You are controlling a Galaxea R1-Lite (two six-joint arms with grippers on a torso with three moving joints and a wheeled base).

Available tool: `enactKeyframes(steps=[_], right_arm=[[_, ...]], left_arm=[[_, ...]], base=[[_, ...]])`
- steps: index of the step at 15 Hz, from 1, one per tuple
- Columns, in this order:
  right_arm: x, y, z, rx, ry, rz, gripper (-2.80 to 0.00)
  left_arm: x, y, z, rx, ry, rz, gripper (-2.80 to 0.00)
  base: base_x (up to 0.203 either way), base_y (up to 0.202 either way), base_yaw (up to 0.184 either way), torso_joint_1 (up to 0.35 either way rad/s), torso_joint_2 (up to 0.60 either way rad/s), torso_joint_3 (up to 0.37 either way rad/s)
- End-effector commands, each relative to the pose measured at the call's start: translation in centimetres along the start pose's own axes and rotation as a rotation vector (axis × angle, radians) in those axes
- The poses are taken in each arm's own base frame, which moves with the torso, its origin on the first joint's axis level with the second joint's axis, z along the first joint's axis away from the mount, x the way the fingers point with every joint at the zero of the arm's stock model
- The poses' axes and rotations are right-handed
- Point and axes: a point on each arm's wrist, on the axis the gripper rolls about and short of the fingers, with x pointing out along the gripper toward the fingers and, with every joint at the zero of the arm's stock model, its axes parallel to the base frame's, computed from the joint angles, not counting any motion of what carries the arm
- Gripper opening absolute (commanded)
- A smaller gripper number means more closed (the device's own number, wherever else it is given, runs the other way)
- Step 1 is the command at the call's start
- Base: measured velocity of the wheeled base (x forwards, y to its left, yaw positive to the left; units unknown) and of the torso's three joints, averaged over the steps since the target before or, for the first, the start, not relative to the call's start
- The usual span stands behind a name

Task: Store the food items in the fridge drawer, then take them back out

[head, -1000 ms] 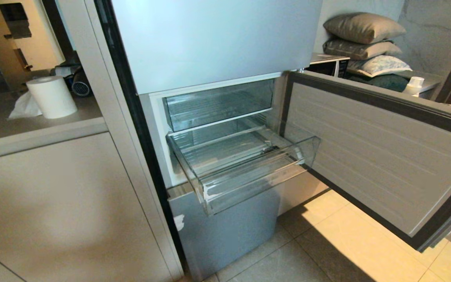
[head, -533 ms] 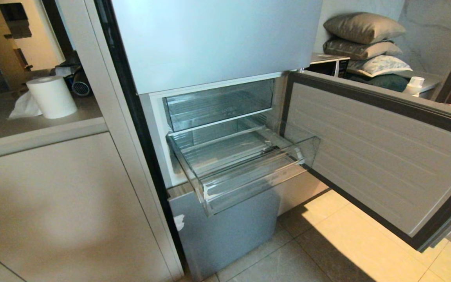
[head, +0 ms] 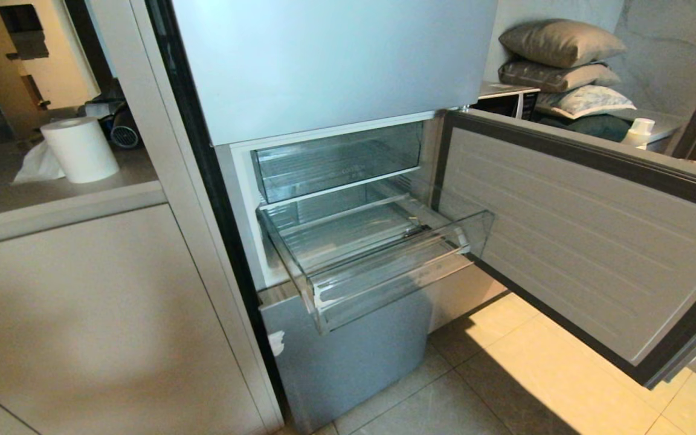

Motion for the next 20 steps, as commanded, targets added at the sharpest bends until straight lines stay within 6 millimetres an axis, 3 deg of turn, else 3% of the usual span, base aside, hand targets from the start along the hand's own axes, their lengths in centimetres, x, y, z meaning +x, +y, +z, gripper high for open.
enactKeyframes(steps=[1, 2, 8, 11, 15, 17, 20], right_arm=[[0.3, 0.0, -0.1, 0.004, -0.005, 0.004, 0.00], [0.3, 0.0, -0.1, 0.010, -0.005, 0.007, -2.80], [-0.6, 0.1, 1.1, 0.005, -0.025, 0.003, -2.80], [-4.5, 0.2, 4.9, -0.004, -0.080, -0.019, -2.80], [-13.2, 1.4, 9.4, -0.015, -0.156, -0.043, -2.80], [-19.2, 3.0, 10.8, -0.031, -0.211, -0.040, -2.80], [-28.9, 6.3, 11.1, -0.077, -0.326, -0.008, -2.80]], left_arm=[[0.0, 0.0, 0.0, 0.000, 0.001, 0.000, -2.80], [0.0, 0.0, 0.0, 0.000, -0.001, 0.000, -2.80], [0.0, 0.0, 0.0, 0.000, 0.001, 0.000, -2.80], [0.0, 0.0, 0.0, 0.000, 0.001, 0.000, -2.80], [0.0, 0.0, 0.0, 0.000, -0.001, 0.000, -2.80], [0.0, 0.0, 0.0, 0.000, 0.001, 0.000, -2.80], [0.0, 0.0, 0.0, 0.000, 0.001, 0.000, -2.80]], base=[[0.000, 0.000, 0.000, 0.000, 0.00, 0.000], [0.000, 0.000, 0.000, 0.000, 0.00, 0.000], [0.000, 0.000, 0.000, 0.000, 0.00, 0.000], [0.000, 0.000, 0.000, 0.000, 0.00, 0.000], [0.000, 0.000, 0.000, 0.000, 0.00, 0.000], [0.000, 0.000, 0.000, 0.000, 0.00, 0.000], [0.000, 0.000, 0.000, 0.000, 0.00, 0.000]])
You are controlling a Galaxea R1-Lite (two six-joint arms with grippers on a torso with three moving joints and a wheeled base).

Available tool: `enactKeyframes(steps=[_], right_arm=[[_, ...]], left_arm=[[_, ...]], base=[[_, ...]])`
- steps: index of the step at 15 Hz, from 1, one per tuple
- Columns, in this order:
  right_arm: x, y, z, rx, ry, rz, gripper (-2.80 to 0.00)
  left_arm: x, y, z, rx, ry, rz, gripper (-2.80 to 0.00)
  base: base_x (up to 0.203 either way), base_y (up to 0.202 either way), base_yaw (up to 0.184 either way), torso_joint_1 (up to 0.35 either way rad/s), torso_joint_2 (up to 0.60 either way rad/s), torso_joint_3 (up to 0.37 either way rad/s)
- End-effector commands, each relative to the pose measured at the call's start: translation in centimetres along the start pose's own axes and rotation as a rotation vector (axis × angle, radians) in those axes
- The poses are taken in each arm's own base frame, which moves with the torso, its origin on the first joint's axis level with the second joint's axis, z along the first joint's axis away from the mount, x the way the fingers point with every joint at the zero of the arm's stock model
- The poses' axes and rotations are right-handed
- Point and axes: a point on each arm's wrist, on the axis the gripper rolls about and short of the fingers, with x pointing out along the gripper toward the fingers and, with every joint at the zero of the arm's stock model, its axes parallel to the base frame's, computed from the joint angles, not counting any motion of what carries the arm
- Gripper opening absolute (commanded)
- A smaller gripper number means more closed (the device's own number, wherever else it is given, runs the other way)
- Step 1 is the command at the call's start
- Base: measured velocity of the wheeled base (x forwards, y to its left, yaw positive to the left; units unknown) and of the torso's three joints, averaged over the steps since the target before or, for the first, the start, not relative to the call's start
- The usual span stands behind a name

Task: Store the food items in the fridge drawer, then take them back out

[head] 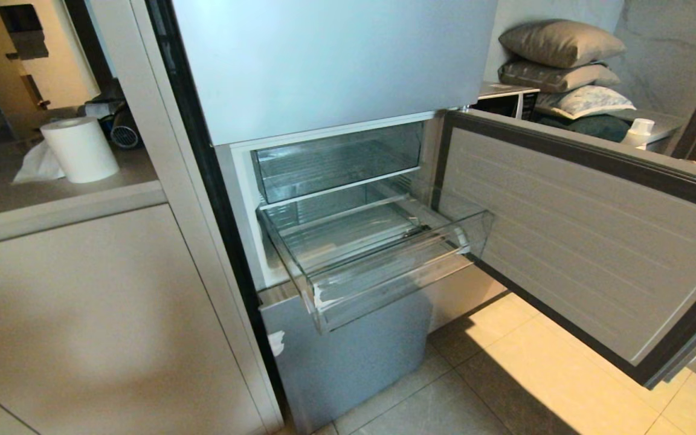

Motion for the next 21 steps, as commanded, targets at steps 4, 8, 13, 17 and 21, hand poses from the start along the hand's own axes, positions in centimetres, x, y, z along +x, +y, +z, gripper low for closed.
enactKeyframes(steps=[4, 8, 13, 17, 21], right_arm=[[-17.6, 8.5, 3.0, -0.083, -0.330, 0.249, -2.80], [-26.5, 12.5, 1.7, -0.045, -0.455, 0.709, -2.80], [-30.9, 8.1, -5.6, -0.111, -0.338, 1.011, -2.80], [-29.9, 5.7, -14.4, -0.203, -0.211, 1.104, -2.80], [-29.6, 4.5, -18.8, -0.261, -0.104, 1.166, -2.80]], left_arm=[[0.0, 0.0, 0.0, 0.000, 0.000, 0.000, -2.80], [0.0, 0.0, 0.0, 0.000, -0.001, 0.000, -2.80], [0.0, 0.0, 0.0, 0.000, -0.001, 0.000, -2.80], [0.0, 0.0, 0.0, 0.000, 0.001, 0.000, -2.80], [0.0, 0.0, 0.0, 0.000, -0.001, 0.000, -2.80]], base=[[0.000, 0.000, 0.000, 0.000, 0.00, 0.000], [0.000, 0.000, 0.000, 0.000, 0.00, 0.000], [0.000, 0.000, 0.000, 0.000, 0.00, 0.000], [0.000, 0.000, 0.000, 0.000, 0.00, 0.000], [0.000, 0.000, 0.000, 0.000, 0.00, 0.000]])
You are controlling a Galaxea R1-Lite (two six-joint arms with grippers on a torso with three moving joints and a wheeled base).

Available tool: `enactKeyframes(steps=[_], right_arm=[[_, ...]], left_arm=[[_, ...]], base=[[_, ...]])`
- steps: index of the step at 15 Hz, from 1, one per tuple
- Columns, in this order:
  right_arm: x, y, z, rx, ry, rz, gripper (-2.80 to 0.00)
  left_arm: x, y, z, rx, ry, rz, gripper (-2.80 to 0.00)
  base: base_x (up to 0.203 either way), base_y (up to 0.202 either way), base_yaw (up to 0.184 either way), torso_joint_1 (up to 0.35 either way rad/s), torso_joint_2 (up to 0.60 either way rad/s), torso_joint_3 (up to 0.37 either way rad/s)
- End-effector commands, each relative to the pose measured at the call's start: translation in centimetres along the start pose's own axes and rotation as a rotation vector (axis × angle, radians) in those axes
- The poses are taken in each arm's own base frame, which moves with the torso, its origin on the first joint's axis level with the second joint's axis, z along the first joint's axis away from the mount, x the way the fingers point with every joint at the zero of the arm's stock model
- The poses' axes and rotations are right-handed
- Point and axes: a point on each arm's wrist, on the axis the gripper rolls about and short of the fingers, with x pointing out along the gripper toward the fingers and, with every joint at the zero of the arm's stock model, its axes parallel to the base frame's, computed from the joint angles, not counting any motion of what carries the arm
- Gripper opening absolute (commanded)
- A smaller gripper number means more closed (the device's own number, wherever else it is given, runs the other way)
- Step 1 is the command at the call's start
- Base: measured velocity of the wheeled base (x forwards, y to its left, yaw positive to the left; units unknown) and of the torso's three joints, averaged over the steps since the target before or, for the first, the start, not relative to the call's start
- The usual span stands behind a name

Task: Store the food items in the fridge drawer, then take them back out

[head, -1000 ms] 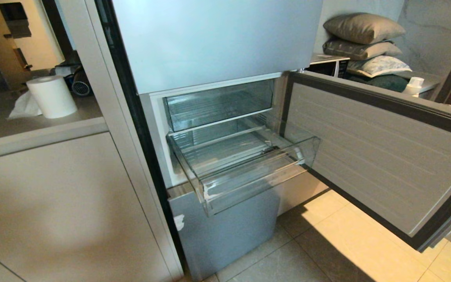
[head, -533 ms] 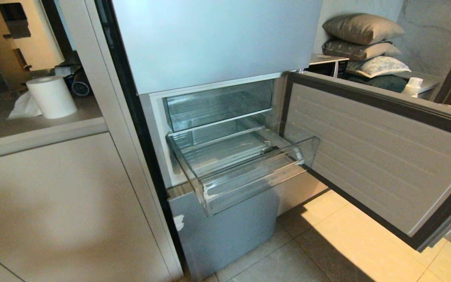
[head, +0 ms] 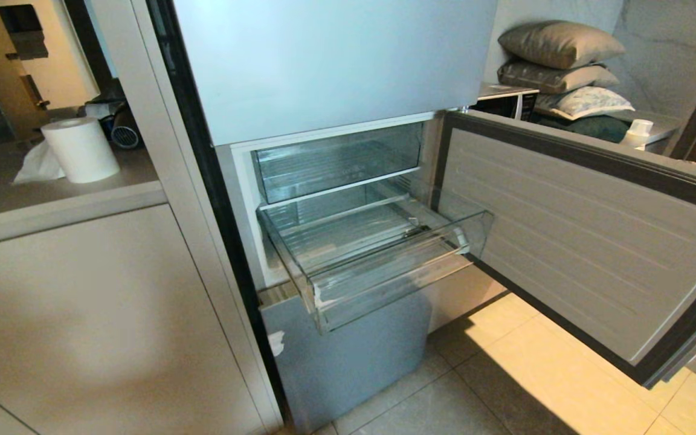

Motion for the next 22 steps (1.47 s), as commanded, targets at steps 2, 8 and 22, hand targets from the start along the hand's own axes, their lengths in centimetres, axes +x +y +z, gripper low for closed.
enactKeyframes(steps=[2, 8, 22], right_arm=[[-1.6, 0.2, -1.7, -0.001, -0.042, -0.003, -2.80], [-2.0, 0.1, -2.7, -0.080, -0.063, -0.081, -2.80], [-2.0, 0.1, -2.7, -0.077, -0.064, -0.083, -2.80]], left_arm=[[0.0, 0.0, 0.0, 0.000, -0.001, 0.000, -2.80], [0.0, 0.0, 0.0, 0.000, 0.001, 0.000, -2.80], [0.0, 0.0, 0.0, 0.002, -0.001, 0.000, -2.80]], base=[[0.000, 0.000, 0.000, 0.000, 0.00, 0.000], [0.000, 0.000, 0.000, 0.000, 0.00, 0.000], [0.000, 0.048, -0.001, 0.001, 0.00, 0.001]])
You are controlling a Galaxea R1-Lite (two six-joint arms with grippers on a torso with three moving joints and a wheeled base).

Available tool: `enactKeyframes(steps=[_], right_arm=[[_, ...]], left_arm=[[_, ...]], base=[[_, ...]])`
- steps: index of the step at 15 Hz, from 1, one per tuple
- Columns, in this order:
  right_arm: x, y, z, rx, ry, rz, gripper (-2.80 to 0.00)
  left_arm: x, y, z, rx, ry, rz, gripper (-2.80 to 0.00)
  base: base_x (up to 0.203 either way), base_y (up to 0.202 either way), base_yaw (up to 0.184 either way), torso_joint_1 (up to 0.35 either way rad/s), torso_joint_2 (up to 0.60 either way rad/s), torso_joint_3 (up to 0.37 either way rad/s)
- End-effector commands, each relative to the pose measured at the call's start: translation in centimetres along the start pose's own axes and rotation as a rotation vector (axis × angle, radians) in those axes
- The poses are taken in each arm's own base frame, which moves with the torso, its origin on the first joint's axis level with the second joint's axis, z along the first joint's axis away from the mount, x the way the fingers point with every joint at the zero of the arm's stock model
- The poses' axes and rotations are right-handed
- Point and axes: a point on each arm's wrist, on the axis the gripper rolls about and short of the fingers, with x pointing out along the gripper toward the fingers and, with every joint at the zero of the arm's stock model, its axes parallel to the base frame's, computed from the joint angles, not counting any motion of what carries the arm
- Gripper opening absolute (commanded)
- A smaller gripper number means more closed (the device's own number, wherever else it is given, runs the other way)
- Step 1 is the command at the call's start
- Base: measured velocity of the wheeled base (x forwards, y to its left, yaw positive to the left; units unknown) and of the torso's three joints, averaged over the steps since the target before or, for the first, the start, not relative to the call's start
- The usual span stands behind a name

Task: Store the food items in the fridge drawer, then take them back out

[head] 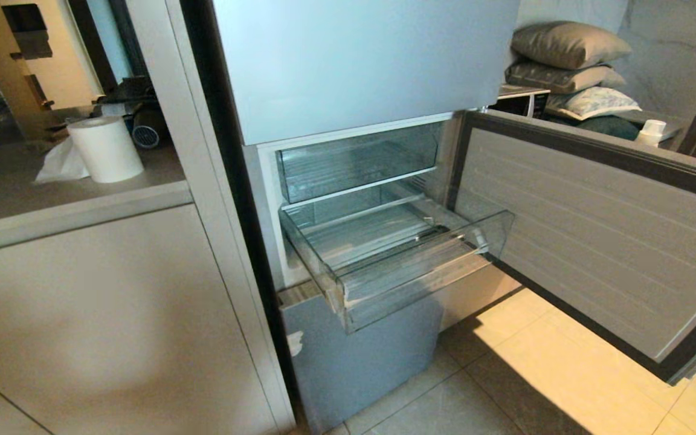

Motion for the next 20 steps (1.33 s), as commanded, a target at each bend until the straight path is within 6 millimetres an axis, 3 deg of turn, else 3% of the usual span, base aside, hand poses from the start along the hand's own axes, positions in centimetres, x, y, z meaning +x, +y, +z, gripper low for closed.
enactKeyframes(steps=[1, 5, 11, 20], right_arm=[[0.02, 0.00, -0.02, 0.000, 0.003, 0.001, -2.80], [0.03, 0.00, -0.01, 0.000, 0.004, 0.001, -2.80], [0.02, 0.00, -0.01, 0.001, 0.004, 0.001, -2.80], [0.02, 0.00, -0.01, 0.000, 0.004, 0.001, -2.80]], left_arm=[[0.00, 0.00, 0.00, 0.000, 0.000, 0.001, -2.80], [0.01, 0.00, -0.04, -0.001, 0.001, 0.001, -2.80], [0.00, 0.00, 0.00, 0.002, 0.000, 0.001, -2.80], [0.01, 0.00, -0.04, 0.000, 0.001, 0.001, -2.80]], base=[[0.000, 0.195, -0.005, 0.003, 0.00, 0.009], [0.000, 0.138, -0.001, 0.001, 0.00, 0.002], [0.000, 0.000, 0.000, 0.000, 0.00, 0.000], [0.190, 0.000, -0.001, 0.006, 0.00, 0.002]])
